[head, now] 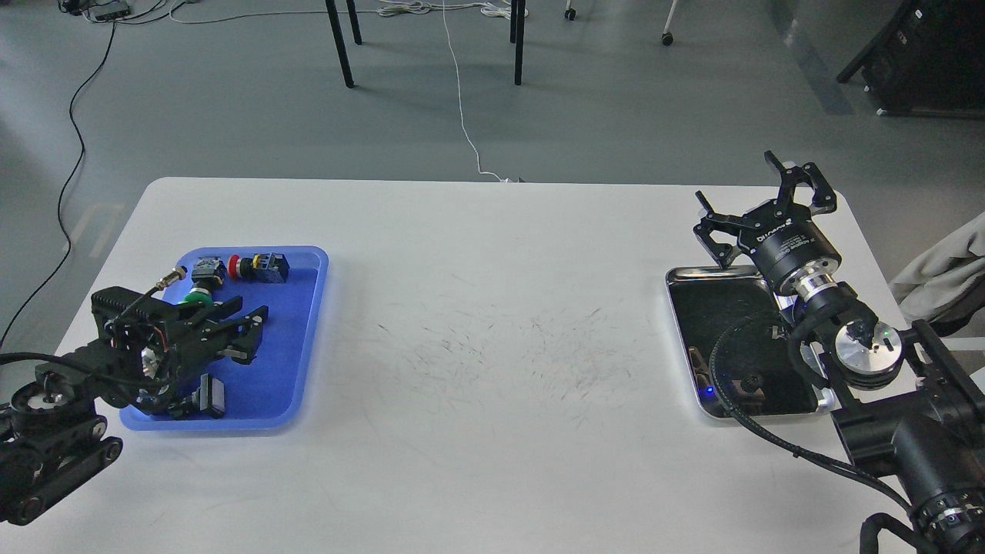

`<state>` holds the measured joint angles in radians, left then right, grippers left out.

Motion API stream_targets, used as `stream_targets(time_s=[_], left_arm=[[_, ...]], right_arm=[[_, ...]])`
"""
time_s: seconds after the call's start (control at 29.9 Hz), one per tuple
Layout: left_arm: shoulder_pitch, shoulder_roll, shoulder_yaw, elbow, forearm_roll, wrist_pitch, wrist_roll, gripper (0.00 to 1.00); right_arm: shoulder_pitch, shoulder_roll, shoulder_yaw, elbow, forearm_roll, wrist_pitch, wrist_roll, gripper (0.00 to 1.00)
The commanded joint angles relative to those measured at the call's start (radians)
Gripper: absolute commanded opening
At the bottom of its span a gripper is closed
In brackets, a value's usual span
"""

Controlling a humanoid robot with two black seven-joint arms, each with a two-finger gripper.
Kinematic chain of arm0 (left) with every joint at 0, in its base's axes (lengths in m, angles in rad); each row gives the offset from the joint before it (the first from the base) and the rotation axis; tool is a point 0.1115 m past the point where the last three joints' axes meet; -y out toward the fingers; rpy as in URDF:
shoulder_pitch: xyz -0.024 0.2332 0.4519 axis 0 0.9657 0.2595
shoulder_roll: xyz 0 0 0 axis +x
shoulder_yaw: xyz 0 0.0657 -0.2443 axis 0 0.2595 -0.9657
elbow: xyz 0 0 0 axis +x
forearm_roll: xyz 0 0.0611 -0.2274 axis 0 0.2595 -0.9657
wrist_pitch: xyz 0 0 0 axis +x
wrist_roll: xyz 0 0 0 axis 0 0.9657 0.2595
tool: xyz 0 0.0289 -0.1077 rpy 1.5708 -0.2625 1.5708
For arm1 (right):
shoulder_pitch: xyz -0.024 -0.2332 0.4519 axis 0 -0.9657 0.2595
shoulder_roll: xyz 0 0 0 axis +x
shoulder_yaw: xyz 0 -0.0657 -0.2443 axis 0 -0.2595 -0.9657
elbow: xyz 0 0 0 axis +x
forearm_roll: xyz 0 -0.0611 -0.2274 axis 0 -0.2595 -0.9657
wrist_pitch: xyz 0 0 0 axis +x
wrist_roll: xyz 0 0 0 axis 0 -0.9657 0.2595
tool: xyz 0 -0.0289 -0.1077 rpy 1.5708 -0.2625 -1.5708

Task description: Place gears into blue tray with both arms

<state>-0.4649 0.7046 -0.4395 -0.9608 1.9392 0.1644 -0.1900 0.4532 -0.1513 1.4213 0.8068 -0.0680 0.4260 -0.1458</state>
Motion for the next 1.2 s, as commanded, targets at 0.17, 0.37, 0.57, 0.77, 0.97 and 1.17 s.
stream_targets(time_s=[0.17,0.37,0.57,0.77,0.97,1.17], left_arm=[[-0.086,0.044,-0.053,-0.004,-0.242,0.06,-0.006,0.97],[-0.141,0.062,-0.129,-0.018,-0.679,0.083,-0.006,0.98],[-0.14,0.026,-0.326,-0.071,-1.102,0.069,0.006,0.98],[-0.141,0.033,-0.363,-0.07,-1.558,-0.087,0.006,0.98],[-0.138,0.016,-0.393,-0.027,-1.694,-0.307,0.006,0.98],[-0.135,-0.025,-0.444,-0.009,-1.784,-0.347,0.023,0.98]], right_arm=[[0.041,-0.007,-0.067,0.005,-0.001,-0.003,-0.001,0.97],[0.111,-0.048,-0.16,0.093,-0.012,-0.065,-0.012,0.97],[0.185,-0.209,-0.389,0.287,-0.019,-0.134,-0.02,0.98],[0.46,-0.434,-0.746,0.374,-0.013,-0.171,-0.044,0.97],[0.795,-0.596,-1.258,0.621,-0.024,-0.17,-0.1,0.97],[1.039,-0.655,-1.632,0.79,-0.18,-0.159,-0.185,0.98]])
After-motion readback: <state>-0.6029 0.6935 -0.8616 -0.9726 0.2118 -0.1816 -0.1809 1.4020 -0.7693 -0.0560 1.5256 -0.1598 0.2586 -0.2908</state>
